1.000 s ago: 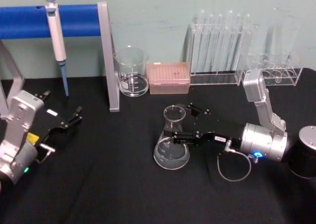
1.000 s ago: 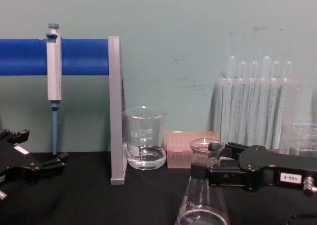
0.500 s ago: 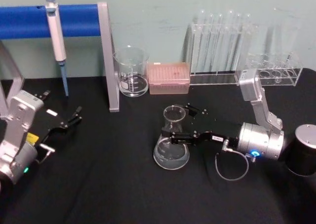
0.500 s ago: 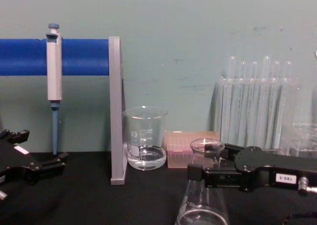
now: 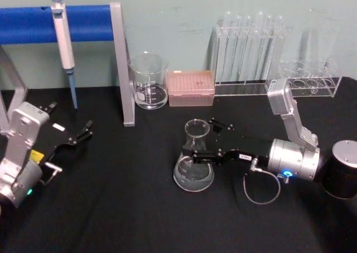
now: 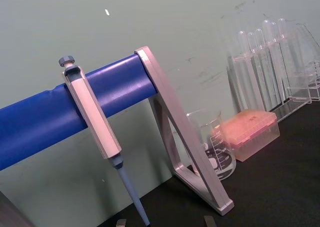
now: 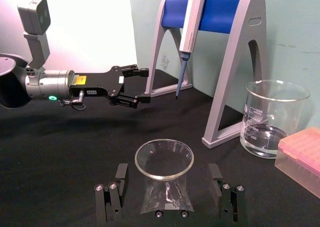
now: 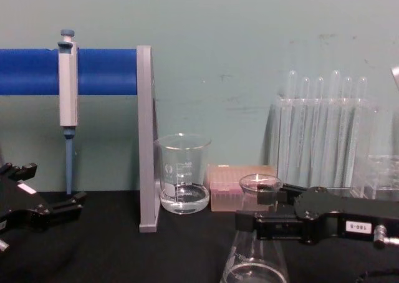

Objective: Grasp the erlenmeyer flask with one hand, shake it three times, then place it back.

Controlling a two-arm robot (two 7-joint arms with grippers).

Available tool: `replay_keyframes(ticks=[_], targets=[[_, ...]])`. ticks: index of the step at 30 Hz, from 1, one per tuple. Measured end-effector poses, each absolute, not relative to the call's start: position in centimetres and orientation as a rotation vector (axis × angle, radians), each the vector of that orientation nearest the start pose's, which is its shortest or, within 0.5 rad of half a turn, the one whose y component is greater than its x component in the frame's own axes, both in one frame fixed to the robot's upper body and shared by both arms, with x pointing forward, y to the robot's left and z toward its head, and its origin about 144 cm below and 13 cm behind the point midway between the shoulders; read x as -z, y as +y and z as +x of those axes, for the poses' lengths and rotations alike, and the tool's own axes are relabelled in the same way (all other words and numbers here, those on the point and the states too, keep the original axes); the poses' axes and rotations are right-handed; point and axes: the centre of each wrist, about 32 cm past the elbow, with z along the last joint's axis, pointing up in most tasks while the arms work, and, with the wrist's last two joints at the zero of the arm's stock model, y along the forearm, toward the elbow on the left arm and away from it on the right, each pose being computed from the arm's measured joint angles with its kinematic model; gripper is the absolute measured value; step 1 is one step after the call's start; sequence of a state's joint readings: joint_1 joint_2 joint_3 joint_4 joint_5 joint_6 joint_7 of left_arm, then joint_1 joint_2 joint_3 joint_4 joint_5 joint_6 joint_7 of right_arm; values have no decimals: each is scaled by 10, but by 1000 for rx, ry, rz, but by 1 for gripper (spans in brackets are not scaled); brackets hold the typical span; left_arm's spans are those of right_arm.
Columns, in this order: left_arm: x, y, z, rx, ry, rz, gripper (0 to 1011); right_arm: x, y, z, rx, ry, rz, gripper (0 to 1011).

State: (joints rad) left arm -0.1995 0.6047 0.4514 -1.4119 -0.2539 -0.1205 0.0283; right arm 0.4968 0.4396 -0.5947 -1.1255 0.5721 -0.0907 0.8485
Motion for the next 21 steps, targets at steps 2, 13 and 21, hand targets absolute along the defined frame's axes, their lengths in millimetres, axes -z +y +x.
replay_keyframes(ticks=[2, 13, 21], targets=[[-1140, 310, 489, -1248, -285, 304, 1001, -1150, -264, 566, 432, 50, -89, 1000], [-1140, 310, 489, -1248, -285, 304, 1001, -1150, -264, 566, 432, 49, -87, 1000], [-1140, 310, 489, -1248, -285, 304, 1001, -1151, -264, 566, 431, 48, -86, 1000]])
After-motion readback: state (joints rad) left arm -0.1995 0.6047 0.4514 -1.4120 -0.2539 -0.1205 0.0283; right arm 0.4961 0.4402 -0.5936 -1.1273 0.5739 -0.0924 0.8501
